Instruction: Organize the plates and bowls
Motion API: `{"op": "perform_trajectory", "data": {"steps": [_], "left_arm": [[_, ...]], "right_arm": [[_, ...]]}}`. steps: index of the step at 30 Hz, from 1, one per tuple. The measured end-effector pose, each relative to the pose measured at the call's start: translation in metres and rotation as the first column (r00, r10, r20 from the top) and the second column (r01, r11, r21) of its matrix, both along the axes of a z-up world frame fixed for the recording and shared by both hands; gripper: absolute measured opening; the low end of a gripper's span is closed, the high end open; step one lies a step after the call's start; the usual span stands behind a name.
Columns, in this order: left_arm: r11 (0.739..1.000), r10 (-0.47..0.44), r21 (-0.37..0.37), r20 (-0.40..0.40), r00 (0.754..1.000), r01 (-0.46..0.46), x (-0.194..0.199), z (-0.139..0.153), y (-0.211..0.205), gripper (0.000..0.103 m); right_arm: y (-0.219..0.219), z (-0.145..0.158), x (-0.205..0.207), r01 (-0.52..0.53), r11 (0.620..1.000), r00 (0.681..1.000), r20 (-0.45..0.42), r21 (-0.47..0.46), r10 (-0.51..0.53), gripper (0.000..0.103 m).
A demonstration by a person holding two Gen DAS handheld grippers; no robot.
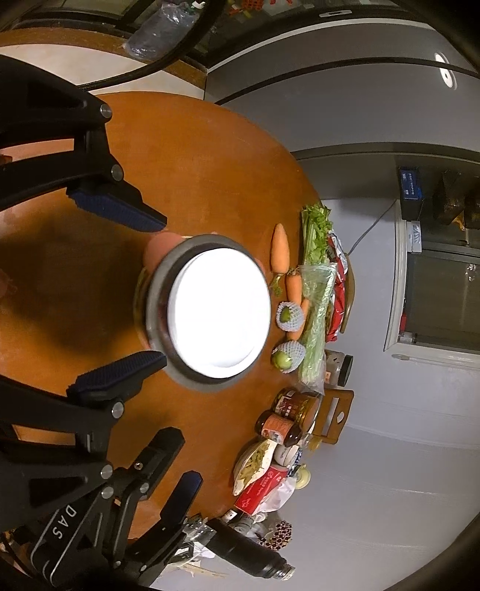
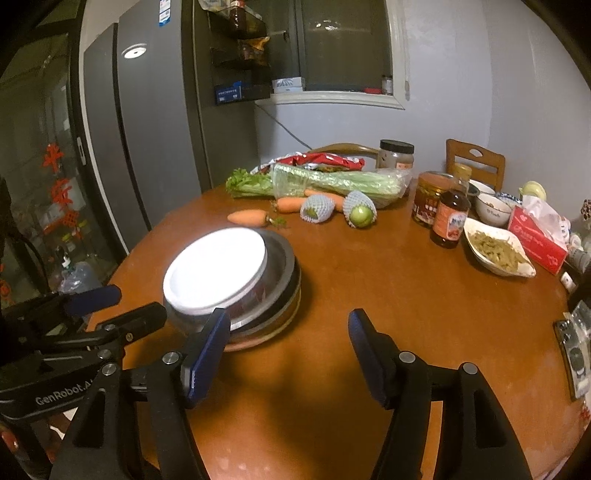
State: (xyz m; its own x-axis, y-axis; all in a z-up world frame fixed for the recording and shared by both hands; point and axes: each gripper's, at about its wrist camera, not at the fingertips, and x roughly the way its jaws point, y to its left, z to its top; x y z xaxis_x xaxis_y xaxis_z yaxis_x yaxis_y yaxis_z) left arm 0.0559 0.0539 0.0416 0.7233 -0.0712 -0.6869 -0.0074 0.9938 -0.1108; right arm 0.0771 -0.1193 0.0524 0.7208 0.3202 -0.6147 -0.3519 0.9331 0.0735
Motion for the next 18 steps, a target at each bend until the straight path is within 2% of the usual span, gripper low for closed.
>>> {"op": "perform_trajectory", "data": {"steps": [11, 18], "left_arm": [[1.000, -0.015, 0.004, -0.041, 0.999, 0.015, -0.031, -0.025, -0.013, 0.068], [1.000, -0.008, 0.022, -0.027, 1.000, 0.009, -0.044, -0.025, -0.017, 0.068]], "right_arm": [[-0.011, -0.023, -0.039, 0.008, 1.000, 1.000, -0.019, -0.016, -0.008, 0.069], [-0.019, -0.029, -0.054, 0.020, 1.000, 1.000, -0.015, -0.013, -0.020, 0.069]]}}
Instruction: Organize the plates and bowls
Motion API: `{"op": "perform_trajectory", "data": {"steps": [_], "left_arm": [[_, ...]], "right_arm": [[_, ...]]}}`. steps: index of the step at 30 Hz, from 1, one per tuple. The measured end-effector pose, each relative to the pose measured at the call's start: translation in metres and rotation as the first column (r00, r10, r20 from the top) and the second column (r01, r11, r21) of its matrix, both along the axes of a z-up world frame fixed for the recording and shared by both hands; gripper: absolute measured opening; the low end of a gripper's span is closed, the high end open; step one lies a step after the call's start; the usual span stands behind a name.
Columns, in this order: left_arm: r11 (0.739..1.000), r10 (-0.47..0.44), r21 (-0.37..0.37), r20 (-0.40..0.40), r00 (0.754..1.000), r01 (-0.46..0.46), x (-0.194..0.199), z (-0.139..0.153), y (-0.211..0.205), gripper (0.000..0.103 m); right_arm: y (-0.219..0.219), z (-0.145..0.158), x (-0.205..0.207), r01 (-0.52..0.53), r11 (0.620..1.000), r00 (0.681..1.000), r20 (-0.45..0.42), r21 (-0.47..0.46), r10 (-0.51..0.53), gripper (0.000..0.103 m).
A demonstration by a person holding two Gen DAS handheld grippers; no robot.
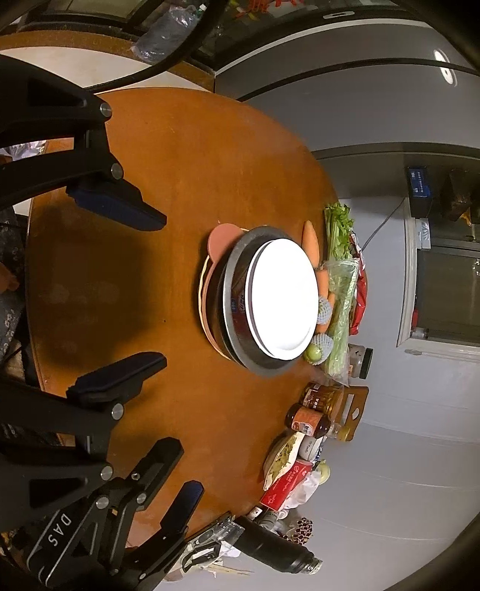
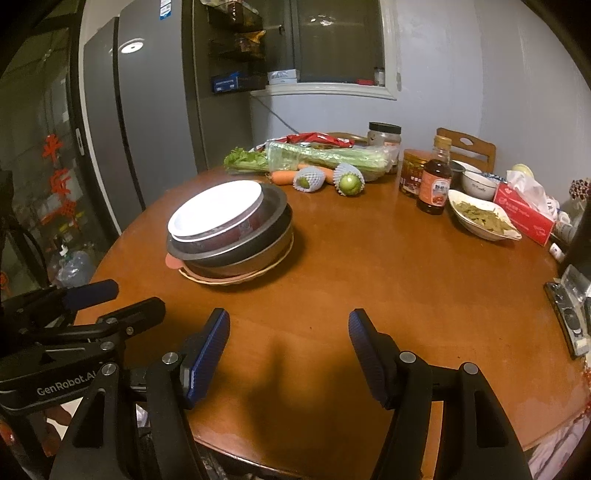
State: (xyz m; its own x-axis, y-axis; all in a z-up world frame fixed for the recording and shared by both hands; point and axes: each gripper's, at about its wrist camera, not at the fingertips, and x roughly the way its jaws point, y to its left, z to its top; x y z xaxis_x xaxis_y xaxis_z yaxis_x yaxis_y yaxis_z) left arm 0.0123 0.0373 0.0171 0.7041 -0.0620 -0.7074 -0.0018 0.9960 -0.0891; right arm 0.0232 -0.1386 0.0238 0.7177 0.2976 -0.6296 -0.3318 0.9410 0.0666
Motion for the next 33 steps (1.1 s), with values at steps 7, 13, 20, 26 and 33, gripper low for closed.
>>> {"op": "perform_trajectory", "data": {"steps": [7, 13, 20, 26, 33], "left_arm": [[1.000, -0.001, 0.008, -0.003, 1.000, 0.001, -0.002, 0.002, -0.002, 0.068], [1.000, 0.001, 0.014, -0.004, 1.000, -0.001, -0.002, 0.001, -0.002, 0.068], [1.000, 0.002, 0.020, -0.001, 1.000, -0.002, -0.003, 0.003, -0.003, 0.068], [1.000, 0.001, 0.022, -0.002, 1.000, -0.001, -0.003, 0.003, -0.003, 0.068], [1.000, 0.002, 0.022, -0.001, 1.000, -0.002, -0.003, 0.003, -0.002, 0.068]], "right_arm": [[-0.006, 0.001, -0.005, 0.000, 1.000, 1.000, -0.003, 0.010, 0.000, 0.069], [-0.009, 0.002, -0.008, 0.008, 1.000, 1.000, 0.000, 0.014, -0.008, 0.069], [-0.011, 0.003, -0.009, 0.009, 1.000, 1.000, 0.001, 0.011, -0.009, 0.069], [-0.011, 0.004, -0.012, 0.010, 1.000, 1.000, 0.000, 0.009, -0.010, 0.069], [-0.011, 0.004, -0.012, 0.008, 1.000, 1.000, 0.000, 0.009, -0.008, 0.069]]}}
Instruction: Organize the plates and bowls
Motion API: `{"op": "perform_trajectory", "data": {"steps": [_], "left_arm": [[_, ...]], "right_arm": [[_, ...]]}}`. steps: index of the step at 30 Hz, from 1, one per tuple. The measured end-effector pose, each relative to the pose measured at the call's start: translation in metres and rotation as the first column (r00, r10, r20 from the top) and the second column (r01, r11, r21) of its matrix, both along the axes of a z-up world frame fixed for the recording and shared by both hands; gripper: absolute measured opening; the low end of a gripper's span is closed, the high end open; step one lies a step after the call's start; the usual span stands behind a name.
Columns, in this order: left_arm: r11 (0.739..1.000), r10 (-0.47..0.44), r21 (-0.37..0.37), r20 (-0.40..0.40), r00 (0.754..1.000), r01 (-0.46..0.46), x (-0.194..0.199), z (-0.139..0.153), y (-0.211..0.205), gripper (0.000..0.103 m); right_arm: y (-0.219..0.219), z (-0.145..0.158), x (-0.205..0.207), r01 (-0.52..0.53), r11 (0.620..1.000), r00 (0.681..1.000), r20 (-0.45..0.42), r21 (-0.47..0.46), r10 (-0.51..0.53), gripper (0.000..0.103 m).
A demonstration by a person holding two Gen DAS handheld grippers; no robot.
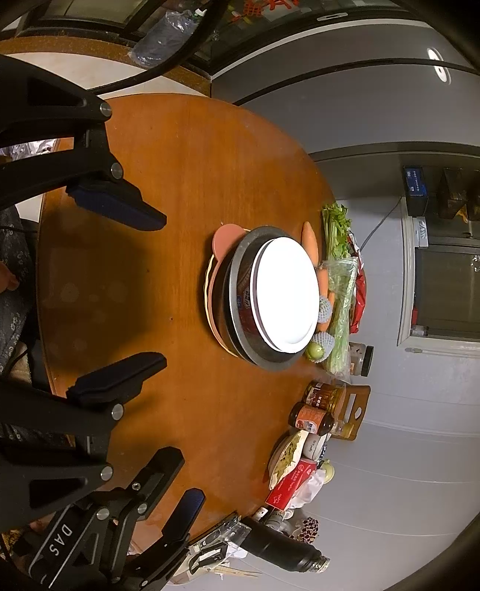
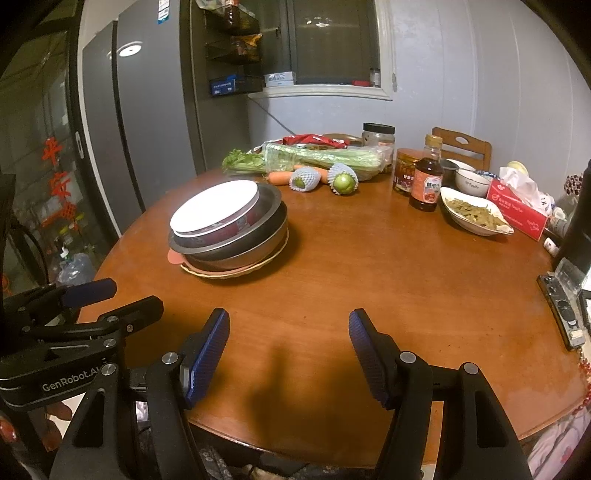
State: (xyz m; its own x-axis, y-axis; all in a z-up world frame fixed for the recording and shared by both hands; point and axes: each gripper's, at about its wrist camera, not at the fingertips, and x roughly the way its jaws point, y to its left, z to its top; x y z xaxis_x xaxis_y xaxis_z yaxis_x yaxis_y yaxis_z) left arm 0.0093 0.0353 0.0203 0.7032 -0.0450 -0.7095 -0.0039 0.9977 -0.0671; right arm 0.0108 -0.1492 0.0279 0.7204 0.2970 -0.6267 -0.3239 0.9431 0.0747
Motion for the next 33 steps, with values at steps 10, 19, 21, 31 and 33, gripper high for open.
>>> {"op": "perform_trajectory", "data": {"steps": [10, 19, 21, 31, 33], "left_arm": [[1.000, 0.002, 0.008, -0.008, 1.000, -0.002, 0.001, -0.001, -0.001, 0.068], [1.000, 0.001, 0.010, -0.012, 1.000, -0.001, 0.000, -0.003, 0.000, 0.068], [1.000, 0.002, 0.011, -0.015, 1.000, -0.002, 0.001, -0.004, 0.001, 0.068], [1.000, 0.002, 0.014, -0.018, 1.000, -0.002, 0.007, -0.010, 0.002, 0.068], [1.000, 0.011, 0.010, -0.006, 1.000, -0.010, 0.009, -0.011, 0.006, 0.068]], "right_arm": [[0.002, -0.001, 0.001, 0.000, 1.000, 1.000, -0.008, 0.000, 0.000, 0.069], [0.002, -0.002, 0.001, 0.000, 1.000, 1.000, -0.009, 0.003, 0.000, 0.069], [0.001, -0.003, 0.002, 0.001, 1.000, 1.000, -0.010, 0.003, -0.001, 0.069], [-0.003, -0.009, 0.008, 0.008, 1.000, 1.000, -0.023, 0.000, -0.008, 0.069], [-0.005, -0.011, 0.012, 0.013, 1.000, 1.000, -0.027, -0.002, -0.013, 0.069]]}}
